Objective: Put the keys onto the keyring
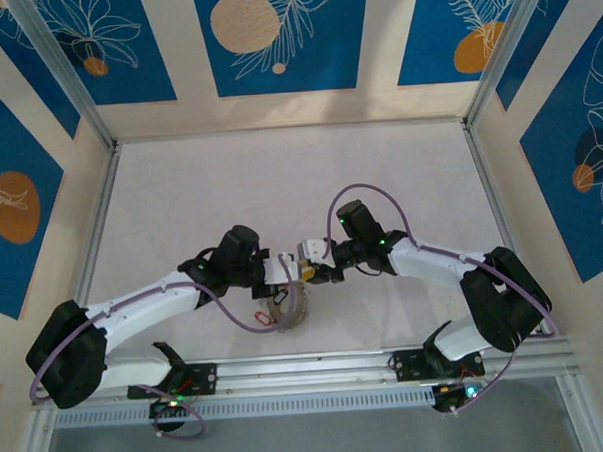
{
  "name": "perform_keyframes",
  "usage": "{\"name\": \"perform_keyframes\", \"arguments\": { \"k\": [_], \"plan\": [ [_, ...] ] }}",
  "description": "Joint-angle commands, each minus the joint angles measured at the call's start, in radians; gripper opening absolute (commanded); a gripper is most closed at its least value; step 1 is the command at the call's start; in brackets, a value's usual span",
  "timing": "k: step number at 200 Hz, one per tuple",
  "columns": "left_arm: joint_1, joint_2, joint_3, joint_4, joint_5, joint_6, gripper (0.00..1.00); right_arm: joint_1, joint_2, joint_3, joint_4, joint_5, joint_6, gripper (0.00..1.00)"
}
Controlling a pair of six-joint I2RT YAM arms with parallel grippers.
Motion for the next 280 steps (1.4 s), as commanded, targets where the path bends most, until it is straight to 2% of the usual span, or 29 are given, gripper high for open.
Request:
{"name": "perform_keyframes", "arguments": {
  "k": [1, 27, 67, 105, 120, 131, 147, 158, 171, 187, 213, 254, 280],
  "plan": [
    [-0.016, 0.003, 0.038, -0.010, 0.016, 0.003, 0.00, 0.022, 0.001, 0.027, -0.052, 0.018, -0.002, 0.27],
    [-0.017, -0.006, 0.033, 0.011, 0.023, -0.010, 0.00, 0.029, 0.009, 0.029, -0.044, 0.032, 0.037, 0.19],
    [-0.017, -0.034, 0.033, 0.021, 0.027, -0.012, 0.00, 0.052, 0.043, 0.049, -0.077, 0.080, 0.073, 0.18],
    [-0.019, -0.041, 0.039, 0.026, 0.021, -0.016, 0.00, 0.072, 0.074, 0.081, -0.120, 0.060, 0.082, 0.15],
    [-0.020, -0.039, 0.037, 0.028, 0.022, -0.010, 0.00, 0.073, 0.081, 0.084, -0.116, 0.040, 0.089, 0.09],
    [-0.018, -0.040, 0.035, 0.032, 0.014, -0.012, 0.00, 0.071, 0.082, 0.082, -0.110, 0.028, 0.093, 0.00],
    [-0.019, -0.048, 0.031, 0.030, -0.007, -0.012, 0.00, 0.063, 0.073, 0.069, -0.091, 0.008, 0.100, 0.00],
    [-0.018, -0.060, 0.028, 0.015, -0.015, -0.006, 0.00, 0.049, 0.051, 0.039, -0.032, -0.018, 0.125, 0.00],
    [-0.017, -0.076, 0.022, -0.013, -0.017, 0.007, 0.08, 0.024, 0.014, -0.019, 0.091, -0.055, 0.191, 0.00],
    [-0.015, -0.093, 0.013, -0.039, -0.024, 0.009, 0.09, 0.002, -0.035, -0.099, 0.264, -0.097, 0.262, 0.00],
    [-0.014, -0.120, -0.023, 0.007, -0.013, 0.001, 0.12, -0.013, -0.066, -0.205, 0.543, -0.142, 0.377, 0.00],
    [-0.013, -0.133, -0.023, 0.039, -0.005, 0.005, 0.12, -0.013, -0.075, -0.256, 0.747, -0.142, 0.499, 0.00],
    [-0.013, -0.160, -0.036, 0.065, -0.022, -0.004, 0.14, -0.013, -0.096, -0.260, 0.778, -0.148, 0.529, 0.00]
  ]
}}
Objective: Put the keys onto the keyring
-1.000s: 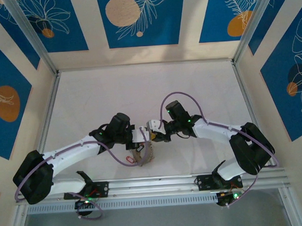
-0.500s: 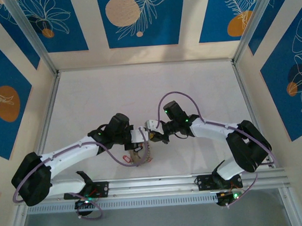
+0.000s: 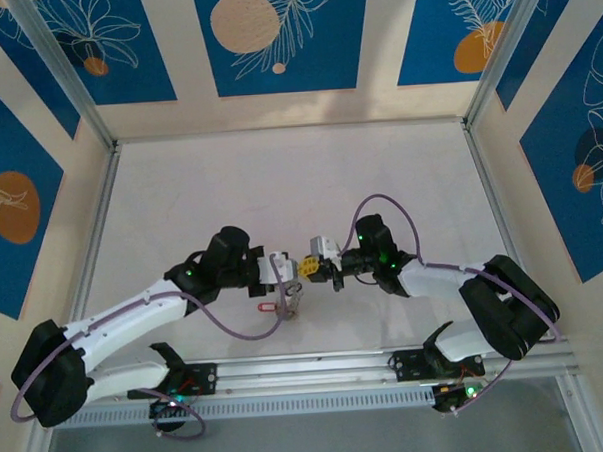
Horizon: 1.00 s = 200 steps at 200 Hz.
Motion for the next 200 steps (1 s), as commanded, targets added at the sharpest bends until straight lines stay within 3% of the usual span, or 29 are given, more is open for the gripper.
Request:
{"name": "perform_keyframes", "arguments": {
  "k": [1, 16, 35, 90, 121, 155, 200],
  "plan": [
    [-0.003, -0.033, -0.025, 0.058, 0.007, 0.001, 0.14, 0.003, -0.044, 0.001, 0.146, -0.055, 0.074, 0.00],
    [-0.003, -0.052, -0.033, 0.060, -0.009, 0.003, 0.12, 0.002, -0.064, 0.002, 0.133, -0.058, 0.067, 0.00],
    [-0.003, -0.084, -0.048, 0.058, -0.059, 0.010, 0.01, -0.007, -0.084, 0.007, 0.112, -0.071, 0.070, 0.00],
    [-0.004, -0.129, -0.051, -0.016, -0.163, 0.074, 0.00, -0.031, -0.115, 0.018, 0.097, -0.070, 0.126, 0.00],
    [-0.007, -0.115, -0.042, -0.033, -0.103, 0.080, 0.00, -0.033, -0.104, -0.004, 0.211, -0.052, 0.213, 0.00],
    [-0.007, -0.110, -0.052, 0.036, -0.060, 0.003, 0.12, -0.009, -0.084, -0.018, 0.312, -0.025, 0.281, 0.00],
    [-0.003, -0.153, -0.050, 0.090, -0.069, -0.085, 0.33, 0.026, -0.069, -0.001, 0.270, -0.015, 0.241, 0.00]
  ]
}}
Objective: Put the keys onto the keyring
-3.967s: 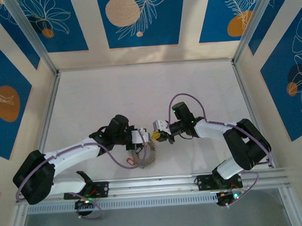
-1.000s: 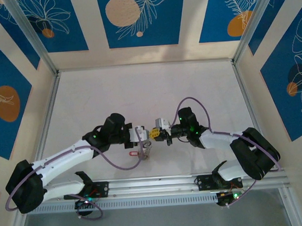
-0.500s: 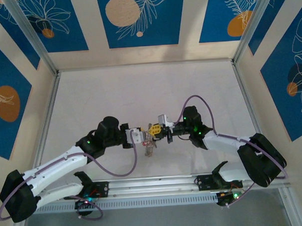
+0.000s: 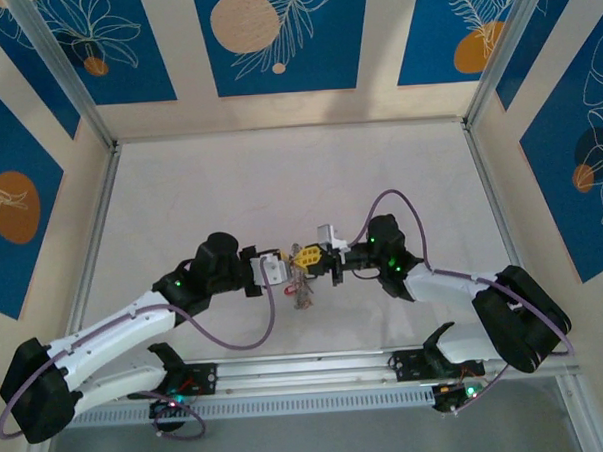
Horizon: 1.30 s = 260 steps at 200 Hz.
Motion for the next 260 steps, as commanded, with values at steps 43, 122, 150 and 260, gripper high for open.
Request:
{"name": "perform_keyframes", "arguments": {
  "k": [43, 122, 150, 260],
  "plan": [
    [0.016, -0.099, 0.004, 0.024, -0.001, -0.063, 0.40, 0.014, 0.019, 0.051, -0.031, -0.017, -0.060, 0.00],
    [0.021, -0.042, 0.000, 0.009, 0.095, -0.060, 0.23, 0.014, 0.036, 0.075, -0.033, -0.040, -0.071, 0.00],
    [0.022, -0.032, 0.013, 0.018, 0.078, -0.079, 0.11, 0.015, 0.036, 0.075, -0.041, -0.040, -0.078, 0.00],
    [0.014, 0.055, 0.202, -0.234, -0.012, 0.026, 0.00, 0.044, -0.036, 0.187, -0.578, 0.100, -0.363, 0.18]
  ]
}}
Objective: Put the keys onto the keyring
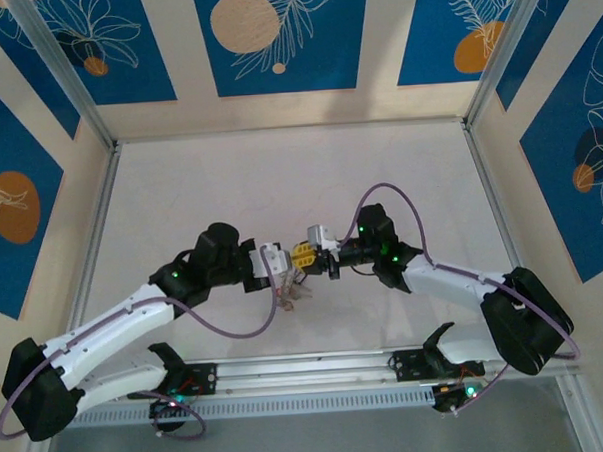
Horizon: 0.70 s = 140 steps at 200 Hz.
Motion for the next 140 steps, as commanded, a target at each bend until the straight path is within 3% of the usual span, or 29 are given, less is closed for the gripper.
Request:
{"name": "perform_keyframes", "arguments": {
  "k": [1, 32, 79, 104, 124, 140],
  "plan": [
    [-0.002, 0.025, 0.081, -0.077, -0.017, 0.059, 0.00, 0.025, -0.016, 0.051, -0.200, 0.054, -0.109, 0.18],
    [-0.018, 0.079, 0.149, -0.169, -0.022, 0.078, 0.00, 0.048, -0.008, 0.070, -0.223, 0.090, -0.125, 0.17],
    [-0.017, 0.068, 0.157, -0.144, 0.009, 0.037, 0.00, 0.094, 0.026, 0.072, -0.212, 0.220, -0.113, 0.16],
    [-0.017, 0.052, 0.159, -0.152, 0.029, 0.037, 0.00, 0.103, 0.039, 0.068, -0.181, 0.268, -0.082, 0.03],
    [-0.016, 0.037, 0.135, -0.153, 0.024, 0.053, 0.00, 0.096, 0.028, 0.056, -0.148, 0.264, -0.057, 0.00],
    [-0.013, 0.037, 0.125, -0.179, -0.039, 0.058, 0.00, 0.061, 0.009, 0.004, -0.018, 0.159, 0.008, 0.00]
  ]
}}
